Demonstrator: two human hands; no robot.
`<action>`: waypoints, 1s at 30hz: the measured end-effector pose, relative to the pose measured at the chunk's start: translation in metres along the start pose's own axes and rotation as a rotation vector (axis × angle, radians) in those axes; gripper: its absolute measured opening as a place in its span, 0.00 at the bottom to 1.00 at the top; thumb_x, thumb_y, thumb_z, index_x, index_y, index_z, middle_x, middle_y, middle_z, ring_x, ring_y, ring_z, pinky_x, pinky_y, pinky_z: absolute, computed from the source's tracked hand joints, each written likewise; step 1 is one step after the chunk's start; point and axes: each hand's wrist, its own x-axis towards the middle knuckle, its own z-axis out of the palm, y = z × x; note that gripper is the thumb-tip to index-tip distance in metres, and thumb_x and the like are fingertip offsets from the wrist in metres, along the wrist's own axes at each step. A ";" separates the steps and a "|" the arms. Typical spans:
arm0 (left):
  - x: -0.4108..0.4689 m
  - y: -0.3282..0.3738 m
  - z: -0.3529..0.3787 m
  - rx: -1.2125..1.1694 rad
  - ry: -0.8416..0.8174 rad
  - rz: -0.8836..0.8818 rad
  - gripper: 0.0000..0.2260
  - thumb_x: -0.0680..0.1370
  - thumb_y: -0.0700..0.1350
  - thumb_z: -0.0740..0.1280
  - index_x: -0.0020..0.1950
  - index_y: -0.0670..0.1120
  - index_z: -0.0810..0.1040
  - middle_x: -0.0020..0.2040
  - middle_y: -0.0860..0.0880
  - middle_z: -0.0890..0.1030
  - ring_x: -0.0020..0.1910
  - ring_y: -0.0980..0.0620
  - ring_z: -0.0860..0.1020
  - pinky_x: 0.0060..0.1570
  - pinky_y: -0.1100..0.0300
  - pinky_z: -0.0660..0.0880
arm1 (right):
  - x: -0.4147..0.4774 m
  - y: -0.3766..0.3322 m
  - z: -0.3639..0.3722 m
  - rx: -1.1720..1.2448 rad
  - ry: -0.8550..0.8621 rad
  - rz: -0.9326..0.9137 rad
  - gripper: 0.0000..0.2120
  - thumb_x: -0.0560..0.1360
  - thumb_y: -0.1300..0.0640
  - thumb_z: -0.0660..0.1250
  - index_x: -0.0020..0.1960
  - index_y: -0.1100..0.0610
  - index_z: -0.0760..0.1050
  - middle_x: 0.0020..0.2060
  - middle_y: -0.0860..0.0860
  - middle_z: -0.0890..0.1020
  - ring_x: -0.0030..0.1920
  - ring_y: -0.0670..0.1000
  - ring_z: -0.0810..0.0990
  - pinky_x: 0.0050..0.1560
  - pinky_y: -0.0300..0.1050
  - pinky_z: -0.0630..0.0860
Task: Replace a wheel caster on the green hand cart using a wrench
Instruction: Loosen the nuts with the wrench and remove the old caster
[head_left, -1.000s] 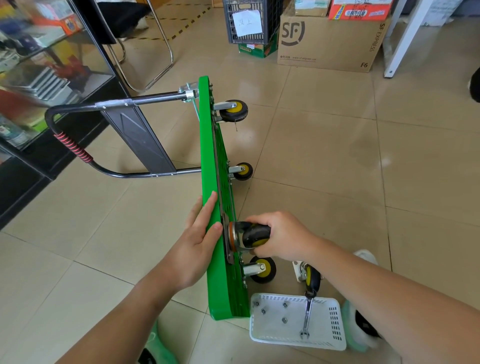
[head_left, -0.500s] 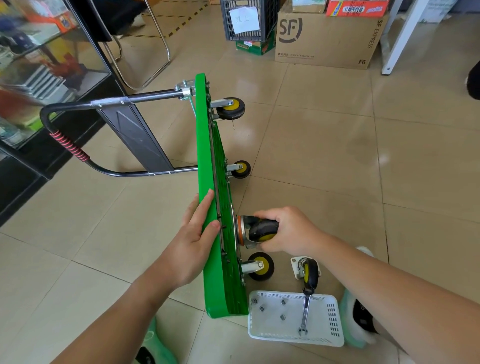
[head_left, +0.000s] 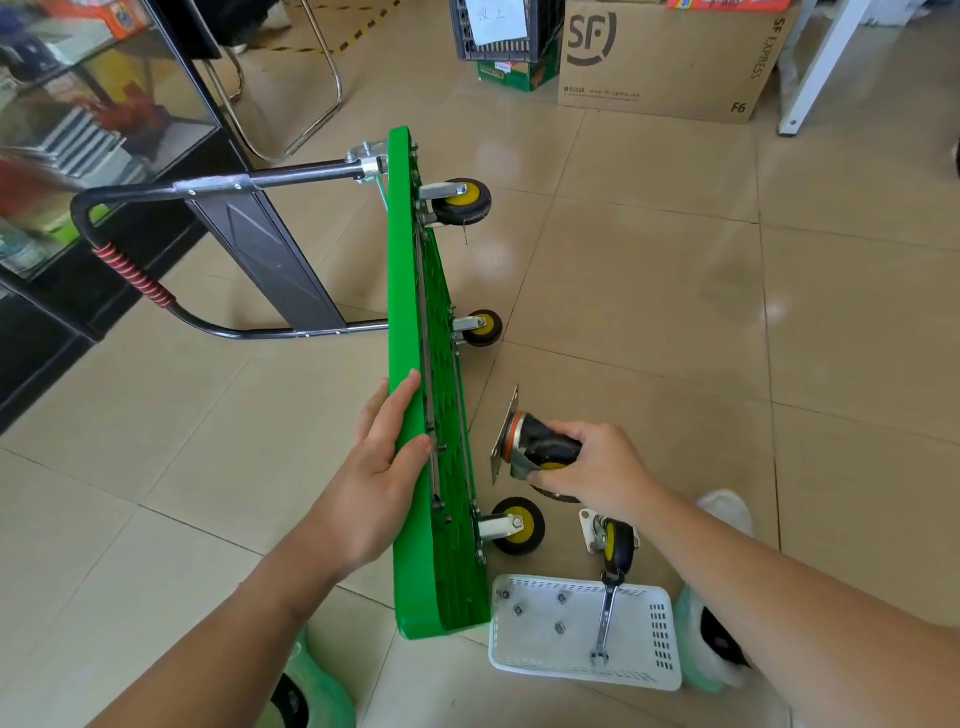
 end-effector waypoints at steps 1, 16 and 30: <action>0.001 0.000 0.001 -0.011 0.004 -0.007 0.26 0.87 0.48 0.57 0.82 0.64 0.52 0.82 0.61 0.51 0.80 0.64 0.52 0.69 0.73 0.53 | 0.003 0.007 0.006 0.008 0.039 0.041 0.19 0.66 0.56 0.81 0.55 0.47 0.83 0.44 0.43 0.86 0.45 0.41 0.82 0.44 0.33 0.77; 0.001 -0.002 0.005 -0.011 0.064 -0.028 0.27 0.79 0.57 0.55 0.78 0.70 0.55 0.78 0.72 0.54 0.76 0.74 0.52 0.69 0.80 0.52 | 0.094 0.136 0.080 0.037 0.263 0.636 0.12 0.69 0.54 0.79 0.47 0.60 0.83 0.38 0.55 0.84 0.39 0.55 0.81 0.32 0.42 0.70; 0.002 0.000 0.012 -0.003 0.124 -0.007 0.28 0.78 0.52 0.57 0.72 0.79 0.58 0.76 0.74 0.57 0.76 0.73 0.56 0.64 0.83 0.56 | 0.144 0.179 0.073 0.117 0.322 0.824 0.11 0.71 0.59 0.76 0.45 0.62 0.75 0.41 0.59 0.79 0.44 0.61 0.80 0.42 0.49 0.76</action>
